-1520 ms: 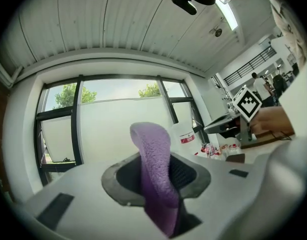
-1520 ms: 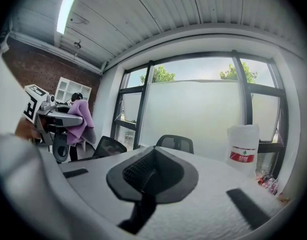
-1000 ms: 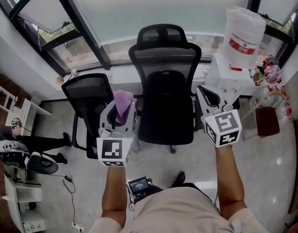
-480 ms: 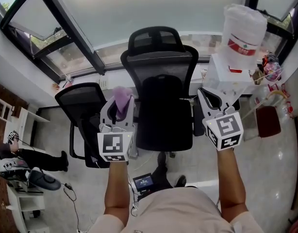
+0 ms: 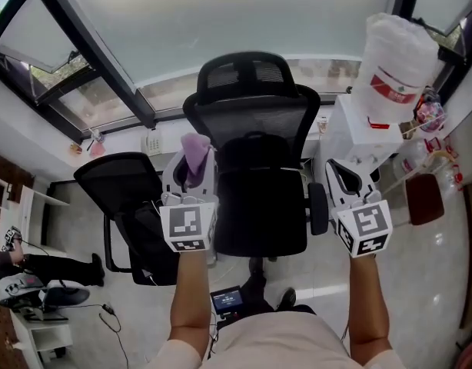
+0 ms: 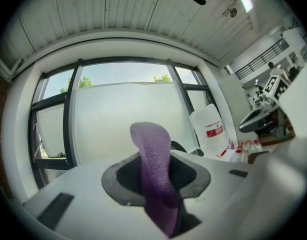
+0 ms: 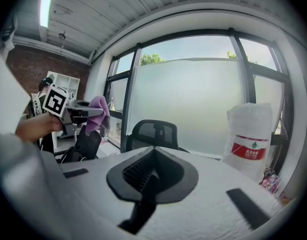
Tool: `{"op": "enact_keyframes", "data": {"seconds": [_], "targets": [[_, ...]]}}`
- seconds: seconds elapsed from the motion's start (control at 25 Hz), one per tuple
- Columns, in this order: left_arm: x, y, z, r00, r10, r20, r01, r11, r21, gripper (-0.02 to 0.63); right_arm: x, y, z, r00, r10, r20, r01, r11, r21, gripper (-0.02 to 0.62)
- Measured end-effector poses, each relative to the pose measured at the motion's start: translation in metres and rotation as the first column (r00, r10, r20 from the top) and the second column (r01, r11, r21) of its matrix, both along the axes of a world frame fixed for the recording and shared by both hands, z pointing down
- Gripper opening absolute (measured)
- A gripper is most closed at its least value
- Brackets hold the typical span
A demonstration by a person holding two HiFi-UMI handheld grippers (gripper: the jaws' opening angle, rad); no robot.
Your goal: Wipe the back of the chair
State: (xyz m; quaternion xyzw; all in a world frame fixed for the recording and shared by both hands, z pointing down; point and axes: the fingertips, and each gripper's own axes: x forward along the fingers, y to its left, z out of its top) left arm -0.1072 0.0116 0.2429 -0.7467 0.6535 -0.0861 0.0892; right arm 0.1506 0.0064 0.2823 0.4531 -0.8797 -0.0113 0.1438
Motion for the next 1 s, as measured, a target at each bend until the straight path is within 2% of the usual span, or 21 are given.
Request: {"op": "enact_keyframes", "data": {"seconds": [0.24,0.52,0.64,0.76,1.0], "targets": [[-0.016,-0.074,0.022,0.999,-0.001,0.033,0.000,1.000,0.015,0.118,-0.002,-0.043,0.023,0.999,0.040,-0.007,-0.040,0.999,-0.007,-0.005],[-0.028,-0.156,0.048,0.998,0.013,0.055,-0.014,1.000,0.019,0.118,-0.033,-0.107,0.025,1.000,0.000,-0.009,0.000,0.995,0.097,-0.005],[-0.035,-0.185,0.062,0.998,0.007,0.065,-0.009,1.000,0.028,0.118,-0.053,-0.130,0.028,0.999,-0.041,-0.001,0.040,0.984,0.173,-0.005],[-0.039,-0.209,0.077,0.998,0.005,0.068,-0.007,0.999,0.036,0.118,-0.070,-0.148,0.041,0.996,-0.072,-0.049,0.082,0.969,0.232,-0.005],[-0.044,-0.239,0.094,0.997,-0.025,0.069,0.022,0.999,0.038,0.118,-0.088,-0.175,0.085,0.994,-0.081,-0.072,0.093,0.978,0.187,-0.005]]}}
